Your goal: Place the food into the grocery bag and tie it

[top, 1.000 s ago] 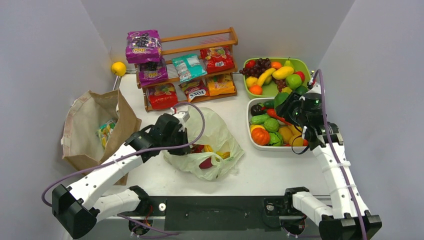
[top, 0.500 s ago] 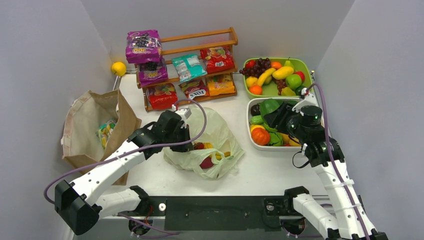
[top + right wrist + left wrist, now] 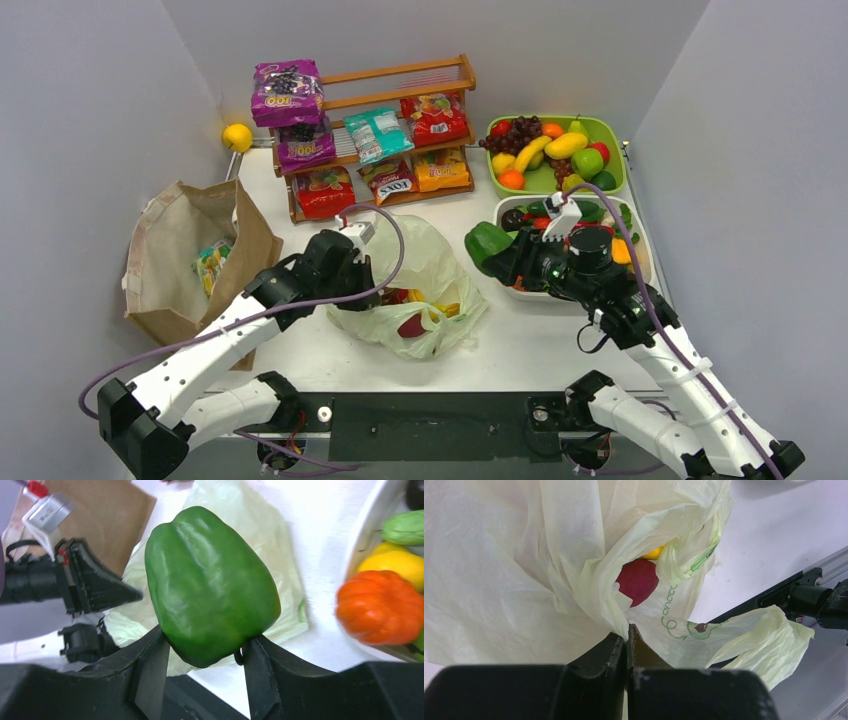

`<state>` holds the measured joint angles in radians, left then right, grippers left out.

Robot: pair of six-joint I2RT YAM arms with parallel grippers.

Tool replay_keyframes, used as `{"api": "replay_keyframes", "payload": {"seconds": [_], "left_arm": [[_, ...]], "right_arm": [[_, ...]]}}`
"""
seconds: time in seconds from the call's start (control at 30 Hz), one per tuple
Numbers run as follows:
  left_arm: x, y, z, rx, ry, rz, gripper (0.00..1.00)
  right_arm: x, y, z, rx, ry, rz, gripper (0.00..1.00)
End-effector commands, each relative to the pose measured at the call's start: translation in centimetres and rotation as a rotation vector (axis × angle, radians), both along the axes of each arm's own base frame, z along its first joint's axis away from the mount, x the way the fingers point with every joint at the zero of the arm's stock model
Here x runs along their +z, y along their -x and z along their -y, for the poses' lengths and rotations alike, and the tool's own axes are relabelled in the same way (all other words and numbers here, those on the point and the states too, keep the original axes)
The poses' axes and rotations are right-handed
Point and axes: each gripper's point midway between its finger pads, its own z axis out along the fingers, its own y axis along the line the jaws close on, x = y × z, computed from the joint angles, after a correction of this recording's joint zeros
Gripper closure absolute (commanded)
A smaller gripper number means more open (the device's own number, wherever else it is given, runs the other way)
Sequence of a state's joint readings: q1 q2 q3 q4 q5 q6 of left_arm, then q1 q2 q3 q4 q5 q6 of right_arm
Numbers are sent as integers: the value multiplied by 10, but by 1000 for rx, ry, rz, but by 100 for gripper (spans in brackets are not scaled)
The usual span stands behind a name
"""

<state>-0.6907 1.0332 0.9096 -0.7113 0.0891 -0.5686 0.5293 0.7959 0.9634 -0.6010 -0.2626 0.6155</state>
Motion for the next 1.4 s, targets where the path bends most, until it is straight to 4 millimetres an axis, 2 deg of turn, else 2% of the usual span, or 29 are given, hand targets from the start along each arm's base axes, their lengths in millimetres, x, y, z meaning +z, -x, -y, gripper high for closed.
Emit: {"api": "replay_keyframes", "payload": {"seconds": [0.0,0.1,0.3,0.5,0.6,0.7,0.9,0.97,1.1,1.2,1.3,1.33,1.37], "left_arm": [[13,0,-6,9,32,67,100],[14,5,-10,1,34,78,100],[12,8,-11,-14,48,97,100],[11,10,-7,-44,64,101,100],[14,11,-5,-51,78,109,100],[20,10,-4,-53,95,120,100],[42,6,2,-35,159,161,100],[49,5,4,-30,179,171,100],[59,5,6,-31,205,183,100],[62,5,8,-34,216,187,100],[69,2,11,-33,234,200,100],[73,2,12,-34,241,208,100],[75,0,12,-31,243,214,100]], "right_arm": [[25,9,-27,93,-69,67,77],[26,16,-38,137,-71,71,77],[14,33,-61,223,-66,48,77],[-16,55,-90,317,10,2,77],[-35,59,-103,333,45,-33,77],[-42,62,-120,355,55,-47,77],[-58,54,-148,365,107,-86,77],[-69,51,-156,373,132,-111,77],[-74,46,-169,386,142,-123,77],[-68,34,-179,356,143,-113,77],[-75,18,-185,288,154,-141,77],[-69,12,-188,270,139,-142,77],[-75,8,-190,258,149,-154,77]]}}
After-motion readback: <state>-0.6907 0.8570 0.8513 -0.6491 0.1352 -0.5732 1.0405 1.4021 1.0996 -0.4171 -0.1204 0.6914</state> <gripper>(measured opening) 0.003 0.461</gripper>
